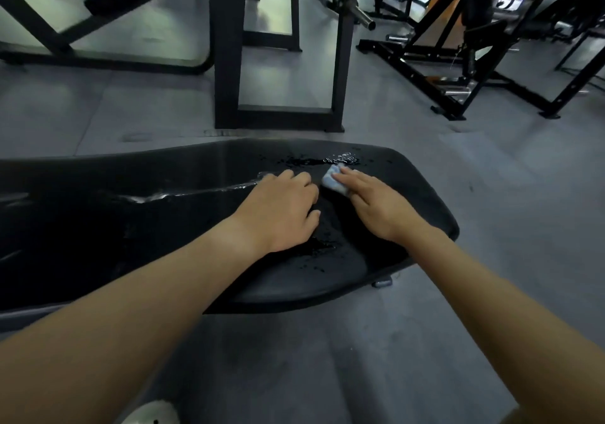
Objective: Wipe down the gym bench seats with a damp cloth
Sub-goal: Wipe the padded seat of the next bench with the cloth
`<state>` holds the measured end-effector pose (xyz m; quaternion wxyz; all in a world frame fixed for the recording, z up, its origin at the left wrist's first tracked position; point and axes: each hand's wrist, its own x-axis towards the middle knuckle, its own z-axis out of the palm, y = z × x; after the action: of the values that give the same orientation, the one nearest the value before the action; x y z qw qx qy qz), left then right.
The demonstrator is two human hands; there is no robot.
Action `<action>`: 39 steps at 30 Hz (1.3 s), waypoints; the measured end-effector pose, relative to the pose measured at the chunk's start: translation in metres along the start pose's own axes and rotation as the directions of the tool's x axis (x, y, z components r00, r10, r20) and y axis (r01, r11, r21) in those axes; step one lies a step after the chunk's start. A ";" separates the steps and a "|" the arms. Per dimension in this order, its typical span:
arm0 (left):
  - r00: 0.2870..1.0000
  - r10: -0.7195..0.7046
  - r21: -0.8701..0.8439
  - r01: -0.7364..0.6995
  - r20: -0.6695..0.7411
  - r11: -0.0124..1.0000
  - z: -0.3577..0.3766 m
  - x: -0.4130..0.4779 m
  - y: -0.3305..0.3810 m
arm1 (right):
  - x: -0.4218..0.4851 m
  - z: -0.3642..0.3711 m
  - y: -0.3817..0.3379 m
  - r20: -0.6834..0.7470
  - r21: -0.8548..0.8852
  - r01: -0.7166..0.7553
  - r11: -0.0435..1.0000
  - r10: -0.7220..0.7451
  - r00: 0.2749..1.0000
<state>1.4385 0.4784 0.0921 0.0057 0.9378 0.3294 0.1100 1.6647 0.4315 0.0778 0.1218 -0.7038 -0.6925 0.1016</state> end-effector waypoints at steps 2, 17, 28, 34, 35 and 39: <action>1.000 -0.015 -0.007 0.015 -0.012 1.000 0.002 0.006 -0.002 | 0.010 -0.005 0.015 -0.070 -0.018 -0.127 0.992 0.126 0.990; 0.994 -0.069 0.004 0.069 -0.089 0.998 0.005 0.027 0.010 | 0.004 0.017 -0.017 0.004 0.024 0.132 0.991 -0.132 0.991; 1.000 -0.008 -0.079 0.006 -0.026 0.997 0.012 0.037 0.030 | -0.029 -0.019 0.067 -0.169 0.067 -0.432 0.899 0.437 0.883; 0.999 0.036 -0.107 -0.032 0.038 0.994 0.012 0.033 0.025 | -0.049 0.001 0.018 -0.122 -0.055 -0.193 0.980 0.186 0.975; 0.998 0.042 -0.108 -0.037 0.044 0.993 0.013 0.032 0.025 | -0.054 0.004 0.010 -0.099 -0.047 -0.139 0.989 0.134 0.986; 0.996 0.042 -0.086 -0.035 0.083 0.996 0.012 0.030 0.027 | -0.064 0.000 0.013 -0.044 -0.054 -0.060 0.997 0.058 0.997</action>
<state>1.4808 0.4765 0.0888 0.0574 0.9466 0.3059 0.0838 1.6763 0.3677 0.0722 0.1138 -0.7290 -0.6712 0.0709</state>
